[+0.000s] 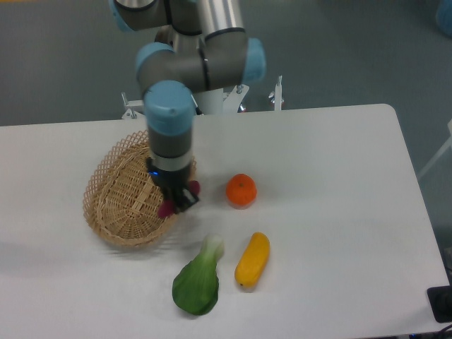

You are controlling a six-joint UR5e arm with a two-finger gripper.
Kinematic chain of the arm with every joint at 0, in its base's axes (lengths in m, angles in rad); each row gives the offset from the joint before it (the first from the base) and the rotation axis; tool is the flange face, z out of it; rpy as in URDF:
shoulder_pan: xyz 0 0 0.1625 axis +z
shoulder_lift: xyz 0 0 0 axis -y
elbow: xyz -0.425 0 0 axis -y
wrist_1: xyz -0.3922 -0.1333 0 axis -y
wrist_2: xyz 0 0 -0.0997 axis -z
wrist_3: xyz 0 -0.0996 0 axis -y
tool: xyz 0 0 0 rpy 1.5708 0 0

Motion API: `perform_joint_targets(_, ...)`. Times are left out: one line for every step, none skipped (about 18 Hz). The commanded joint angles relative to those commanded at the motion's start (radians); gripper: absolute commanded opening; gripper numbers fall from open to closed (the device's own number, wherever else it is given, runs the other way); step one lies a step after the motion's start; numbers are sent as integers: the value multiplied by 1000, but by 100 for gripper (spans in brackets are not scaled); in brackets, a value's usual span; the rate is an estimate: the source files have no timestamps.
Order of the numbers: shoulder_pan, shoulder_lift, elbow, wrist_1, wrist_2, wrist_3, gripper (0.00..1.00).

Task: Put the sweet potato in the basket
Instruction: 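Carry the sweet potato over the wicker basket and lower it, then open the gripper to release the sweet potato into the basket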

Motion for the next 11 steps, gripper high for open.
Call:
perform_joint_targets(-9, -6, -6, 2, 0, 0, 37)
perform_joint_targets(-11, -15, -5, 3, -2, 0, 38)
perform_joint_targets(-29, -26, -3, 3, -2, 0, 42)
perform_joint_targets(-54, -37, -2, 5, -2, 3, 44)
perform_joint_targets(-64, -40, -3, 6, -2, 6, 52)
perform_joint_targets(-68, -44, -5, 6, -2, 11, 60)
perform_joint_targets(-71, -46, -2, 8, -3, 17, 77)
perform_joint_targets(-72, -51, 0, 8, -3, 26, 90)
perform_joint_targets(-72, -51, 1, 8, -3, 28, 100)
perform_joint_targets(-74, -49, 1, 8, -2, 26, 100)
perform_joint_targets(-74, -46, 3, 8, -2, 25, 100)
